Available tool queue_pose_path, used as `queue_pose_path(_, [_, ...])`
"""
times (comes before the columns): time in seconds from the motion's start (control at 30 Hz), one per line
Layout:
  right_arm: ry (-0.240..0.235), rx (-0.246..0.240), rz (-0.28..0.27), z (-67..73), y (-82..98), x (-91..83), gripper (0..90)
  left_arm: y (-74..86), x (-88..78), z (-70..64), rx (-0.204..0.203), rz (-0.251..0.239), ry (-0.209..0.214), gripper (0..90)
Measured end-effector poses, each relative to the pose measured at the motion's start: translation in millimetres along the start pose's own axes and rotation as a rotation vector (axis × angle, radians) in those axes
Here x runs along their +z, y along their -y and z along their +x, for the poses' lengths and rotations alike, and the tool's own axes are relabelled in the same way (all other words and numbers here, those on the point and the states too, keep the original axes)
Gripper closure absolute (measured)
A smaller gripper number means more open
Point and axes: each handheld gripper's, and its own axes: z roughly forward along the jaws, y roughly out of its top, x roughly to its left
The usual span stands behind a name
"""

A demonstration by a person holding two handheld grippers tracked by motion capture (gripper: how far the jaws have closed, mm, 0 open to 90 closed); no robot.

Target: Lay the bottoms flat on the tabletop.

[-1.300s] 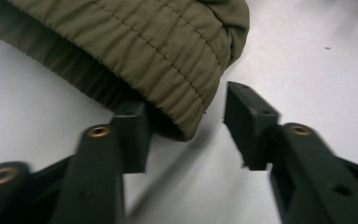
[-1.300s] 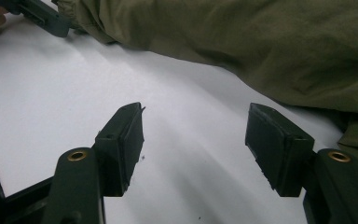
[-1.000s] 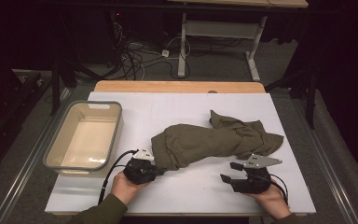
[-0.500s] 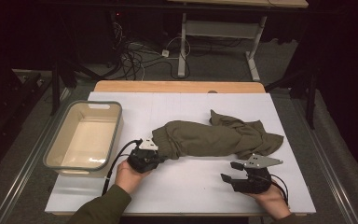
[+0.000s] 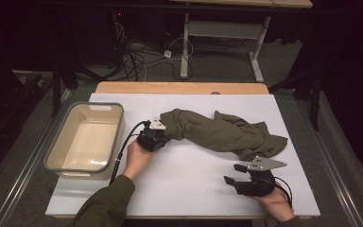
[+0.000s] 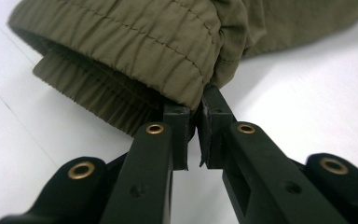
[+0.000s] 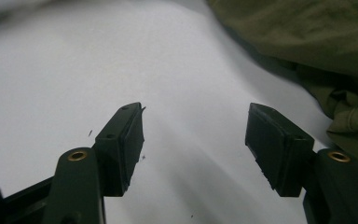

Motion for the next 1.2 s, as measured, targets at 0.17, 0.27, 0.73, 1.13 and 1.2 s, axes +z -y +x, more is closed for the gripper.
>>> queue_pose_path(0.17, [0.0,-0.005,-0.001,-0.8,0.3,-0.7,37.8,-0.4,6.3,4.3,-0.038,0.003,0.024,80.1])
queue_pose_path(0.27, [-0.005,-0.005,0.001,-1.3,0.3,-0.4,37.8,0.0,1.4,2.9,-0.043,0.003,0.031,67.5])
queue_pose_path(0.73, [0.017,-0.025,-0.016,-21.4,-36.4,-9.5,42.4,21.8,-45.1,-10.6,-0.085,0.022,0.082,21.8])
queue_pose_path(1.13, [0.09,0.032,-0.021,-75.3,-80.7,3.9,45.5,56.0,-65.0,-36.7,-0.031,0.062,0.127,12.8])
queue_pose_path(1.2, [0.099,0.038,-0.006,-83.7,-84.3,9.3,45.5,62.4,-66.6,-38.6,-0.043,0.06,0.145,12.7])
